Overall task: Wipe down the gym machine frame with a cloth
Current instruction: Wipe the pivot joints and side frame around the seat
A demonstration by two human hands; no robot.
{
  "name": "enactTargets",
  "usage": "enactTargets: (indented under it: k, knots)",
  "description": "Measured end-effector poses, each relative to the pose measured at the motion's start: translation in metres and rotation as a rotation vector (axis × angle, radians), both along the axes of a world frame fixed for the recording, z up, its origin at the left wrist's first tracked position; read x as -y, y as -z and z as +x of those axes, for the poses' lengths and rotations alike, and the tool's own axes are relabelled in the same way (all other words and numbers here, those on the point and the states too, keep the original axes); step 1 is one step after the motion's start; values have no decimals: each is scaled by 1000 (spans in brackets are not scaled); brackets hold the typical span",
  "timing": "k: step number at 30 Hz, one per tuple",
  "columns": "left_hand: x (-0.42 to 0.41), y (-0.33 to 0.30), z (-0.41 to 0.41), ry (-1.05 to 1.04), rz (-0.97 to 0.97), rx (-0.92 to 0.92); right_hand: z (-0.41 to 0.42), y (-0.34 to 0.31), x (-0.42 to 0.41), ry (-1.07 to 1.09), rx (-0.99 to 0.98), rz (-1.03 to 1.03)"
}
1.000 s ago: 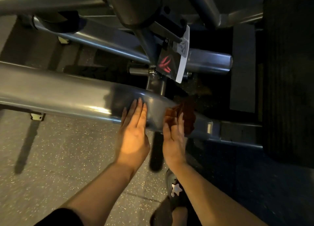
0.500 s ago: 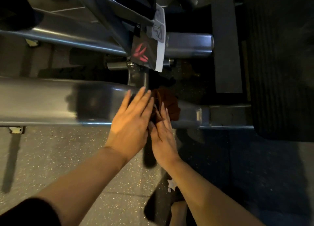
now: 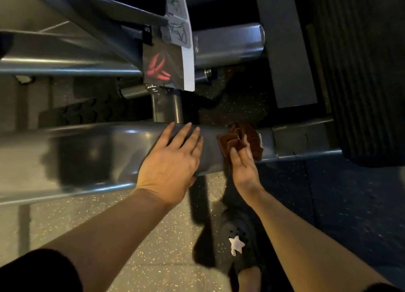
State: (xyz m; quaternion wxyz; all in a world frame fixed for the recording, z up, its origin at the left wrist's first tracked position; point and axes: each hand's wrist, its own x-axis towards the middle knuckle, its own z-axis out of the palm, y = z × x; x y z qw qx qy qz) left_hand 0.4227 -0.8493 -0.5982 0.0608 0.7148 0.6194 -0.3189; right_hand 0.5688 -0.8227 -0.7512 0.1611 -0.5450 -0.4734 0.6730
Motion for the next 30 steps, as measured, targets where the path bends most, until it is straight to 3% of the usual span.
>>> enactTargets:
  k: [9,14,19,22,28,30]
  knots:
    - [3,1,-2,16,34,39,24,35,-57,142,68,-331]
    - [3,2,-4,39,9,5,-12,13,-63,169,82,-173]
    - [1,5,-4,11,37,31,-58,-48,-57,-105,-77,83]
    - [-1,0,-1,-11,30,30,-51,-46,-43,-47,-178,78]
    - [-2,-1,0,9,34,-13,1,-14,-41,28,23,97]
    - [-3,-1,14,-3,-45,-40,19,-11,-45,12,148,142]
